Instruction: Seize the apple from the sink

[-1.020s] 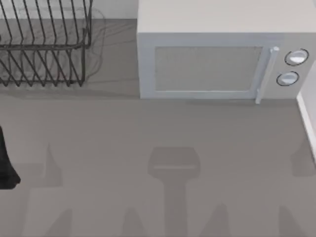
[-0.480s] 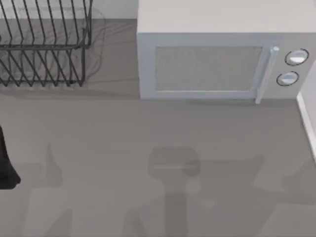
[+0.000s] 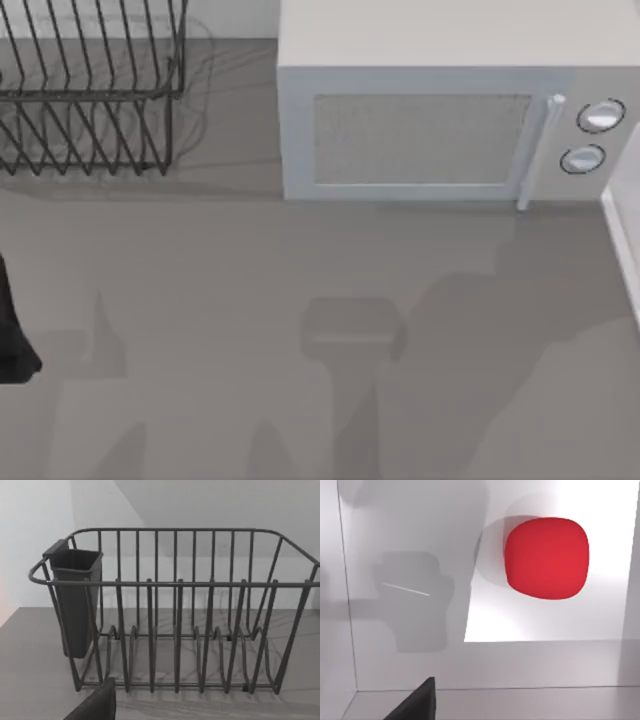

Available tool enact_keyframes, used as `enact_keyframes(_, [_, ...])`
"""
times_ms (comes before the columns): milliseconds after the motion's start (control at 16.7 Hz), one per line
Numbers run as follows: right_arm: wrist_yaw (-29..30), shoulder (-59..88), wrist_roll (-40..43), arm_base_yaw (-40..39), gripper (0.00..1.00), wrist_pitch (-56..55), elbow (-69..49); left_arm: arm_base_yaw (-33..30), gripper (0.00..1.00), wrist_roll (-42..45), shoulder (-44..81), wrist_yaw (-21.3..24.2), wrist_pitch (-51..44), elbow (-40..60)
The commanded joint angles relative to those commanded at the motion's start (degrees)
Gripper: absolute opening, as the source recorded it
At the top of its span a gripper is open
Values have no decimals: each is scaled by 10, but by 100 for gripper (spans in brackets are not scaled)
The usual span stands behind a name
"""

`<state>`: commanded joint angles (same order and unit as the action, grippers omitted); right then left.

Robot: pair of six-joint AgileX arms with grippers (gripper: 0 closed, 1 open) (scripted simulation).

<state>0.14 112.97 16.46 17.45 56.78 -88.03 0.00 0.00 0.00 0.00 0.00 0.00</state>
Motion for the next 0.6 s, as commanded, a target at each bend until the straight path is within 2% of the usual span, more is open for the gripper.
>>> enact_keyframes(240, [0,100,15,15,100,50,-77,0,100,0,0,0,0,0])
enact_keyframes(600, [0,112,16,14,100,56,-86,0,100,0,0,0,0,0])
